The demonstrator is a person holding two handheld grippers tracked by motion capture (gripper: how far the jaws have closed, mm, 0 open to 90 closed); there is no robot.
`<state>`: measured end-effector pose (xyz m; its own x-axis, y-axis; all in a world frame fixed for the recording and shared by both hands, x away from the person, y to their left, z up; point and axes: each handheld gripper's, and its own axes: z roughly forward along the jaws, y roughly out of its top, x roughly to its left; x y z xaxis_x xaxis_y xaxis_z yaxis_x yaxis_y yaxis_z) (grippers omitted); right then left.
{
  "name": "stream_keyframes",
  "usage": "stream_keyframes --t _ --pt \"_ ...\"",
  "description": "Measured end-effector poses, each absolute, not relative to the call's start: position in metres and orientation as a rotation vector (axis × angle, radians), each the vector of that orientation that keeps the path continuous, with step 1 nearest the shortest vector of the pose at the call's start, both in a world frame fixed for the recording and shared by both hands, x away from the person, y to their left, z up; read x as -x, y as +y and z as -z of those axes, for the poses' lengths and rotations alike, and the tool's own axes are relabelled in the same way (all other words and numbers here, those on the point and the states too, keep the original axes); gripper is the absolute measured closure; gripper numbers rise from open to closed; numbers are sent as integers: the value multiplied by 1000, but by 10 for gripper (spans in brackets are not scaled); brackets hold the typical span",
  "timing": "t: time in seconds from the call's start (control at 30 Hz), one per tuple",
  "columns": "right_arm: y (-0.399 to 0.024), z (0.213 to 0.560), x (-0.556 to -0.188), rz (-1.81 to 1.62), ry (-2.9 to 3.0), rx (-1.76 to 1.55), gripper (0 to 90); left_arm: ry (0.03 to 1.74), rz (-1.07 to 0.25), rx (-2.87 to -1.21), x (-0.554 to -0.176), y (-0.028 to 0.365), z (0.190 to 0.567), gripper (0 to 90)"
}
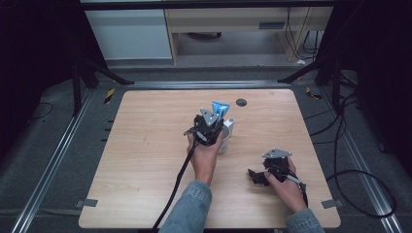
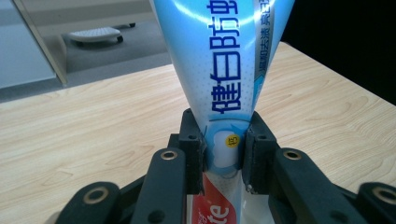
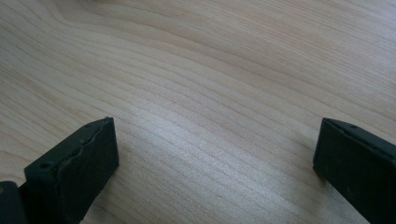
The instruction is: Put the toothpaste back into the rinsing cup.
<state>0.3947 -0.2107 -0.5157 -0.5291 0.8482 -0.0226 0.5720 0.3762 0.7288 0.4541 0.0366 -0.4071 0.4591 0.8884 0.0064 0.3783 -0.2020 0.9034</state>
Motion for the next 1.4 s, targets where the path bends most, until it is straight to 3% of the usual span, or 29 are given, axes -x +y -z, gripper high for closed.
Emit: stream_keyframes --t 1.03,1.4 --pt "-211 516 -395 -956 2248 -1234 4 1086 -663 -1896 -469 25 419 673" --pt "-211 516 -395 -956 2247 -1231 4 1138 -631 -1846 -471 30 422 544"
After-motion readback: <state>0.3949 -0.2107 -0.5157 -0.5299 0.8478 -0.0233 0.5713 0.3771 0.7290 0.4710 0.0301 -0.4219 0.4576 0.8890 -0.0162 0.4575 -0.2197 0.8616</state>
